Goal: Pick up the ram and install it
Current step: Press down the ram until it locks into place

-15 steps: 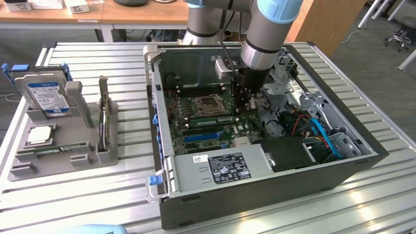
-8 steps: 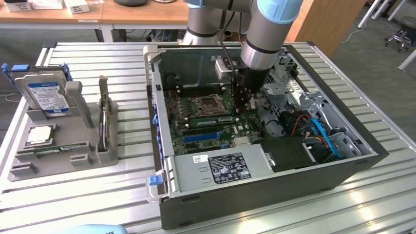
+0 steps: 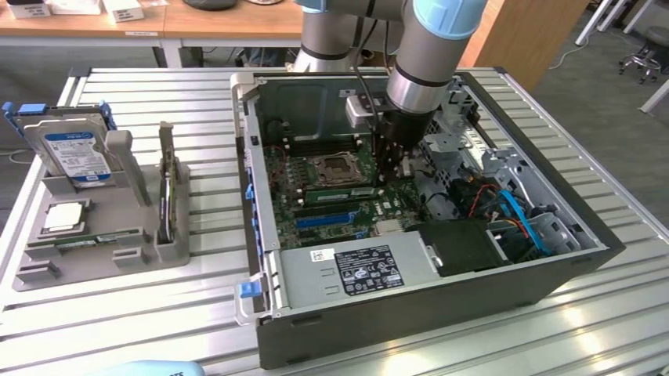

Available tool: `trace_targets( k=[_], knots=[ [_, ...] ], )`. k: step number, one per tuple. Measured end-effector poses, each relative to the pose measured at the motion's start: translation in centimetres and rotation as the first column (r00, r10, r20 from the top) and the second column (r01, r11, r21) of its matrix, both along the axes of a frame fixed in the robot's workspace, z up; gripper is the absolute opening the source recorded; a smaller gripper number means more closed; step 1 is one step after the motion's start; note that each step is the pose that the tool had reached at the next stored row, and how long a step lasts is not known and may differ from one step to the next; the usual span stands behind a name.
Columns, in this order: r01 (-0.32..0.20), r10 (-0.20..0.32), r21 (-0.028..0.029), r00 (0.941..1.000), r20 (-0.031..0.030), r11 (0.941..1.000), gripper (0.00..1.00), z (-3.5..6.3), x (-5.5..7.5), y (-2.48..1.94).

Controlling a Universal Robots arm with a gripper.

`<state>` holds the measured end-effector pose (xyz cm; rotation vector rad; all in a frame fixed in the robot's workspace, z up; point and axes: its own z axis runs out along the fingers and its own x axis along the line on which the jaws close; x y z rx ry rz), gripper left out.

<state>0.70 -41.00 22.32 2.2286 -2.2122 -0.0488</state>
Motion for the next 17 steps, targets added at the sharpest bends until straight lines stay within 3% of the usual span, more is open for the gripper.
trace_targets(
  k=[4,17],
  knots=[
    [0.0,0.0,0.001,1.0,0.0003,1.0,0.1,0.17,0.0,0.02],
    [0.0,0.0,-0.0002,1.0,0.0,1.0,0.1,2.52,0.0,0.0]
  ],
)
